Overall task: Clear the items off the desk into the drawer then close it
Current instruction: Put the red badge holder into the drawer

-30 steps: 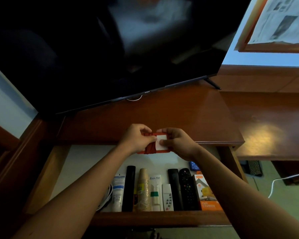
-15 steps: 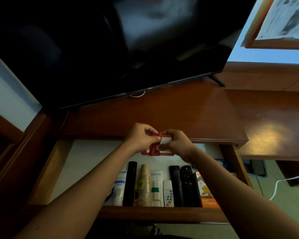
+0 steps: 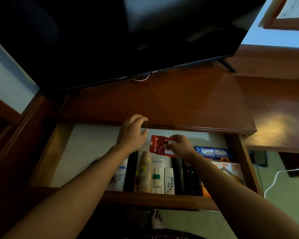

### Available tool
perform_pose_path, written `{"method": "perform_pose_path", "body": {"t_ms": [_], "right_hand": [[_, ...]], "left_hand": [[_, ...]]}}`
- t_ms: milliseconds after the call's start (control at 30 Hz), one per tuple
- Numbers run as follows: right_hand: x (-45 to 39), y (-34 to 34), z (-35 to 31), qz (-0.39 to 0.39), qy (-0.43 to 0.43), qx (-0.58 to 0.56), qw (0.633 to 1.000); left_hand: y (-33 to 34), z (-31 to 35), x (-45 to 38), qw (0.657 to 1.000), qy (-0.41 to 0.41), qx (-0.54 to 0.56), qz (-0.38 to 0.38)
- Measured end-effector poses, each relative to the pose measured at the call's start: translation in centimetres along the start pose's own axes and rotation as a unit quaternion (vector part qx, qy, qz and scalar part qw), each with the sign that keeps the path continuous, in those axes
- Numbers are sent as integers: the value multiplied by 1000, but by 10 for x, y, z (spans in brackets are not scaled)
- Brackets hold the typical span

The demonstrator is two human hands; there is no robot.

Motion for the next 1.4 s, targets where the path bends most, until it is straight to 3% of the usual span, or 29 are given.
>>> {"method": "perform_pose_path", "body": {"t_ms": [133, 333, 500, 833, 1067, 1400], "right_hand": [[-11, 8, 17, 13, 14, -5, 1000], [-35, 11, 28, 31, 36, 23, 999], [-58, 13, 31, 26, 37, 85, 995], [-80, 27, 38, 12, 1, 176, 984], [-89, 35, 33, 10, -44, 285, 957], [-93, 38, 34, 8, -44, 369, 928]], "left_hand": [[15, -25, -18, 988, 5, -150, -36], [29, -51, -48, 970, 0, -235, -65], [43, -74, -55, 964, -23, -249, -96], [44, -78, -57, 968, -10, -241, -66], [44, -79, -57, 969, -1, -241, -52], [43, -79, -57, 971, 3, -235, -38]]}}
Point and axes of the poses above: each hand's wrist, its own x-axis away from the middle knuckle, its own y-axis out of the palm, z = x × y, the point moved 9 cm from there along -x, towards the middle knuckle, and after that the axes turned 6 degrees about z, right-handed, at the moved point
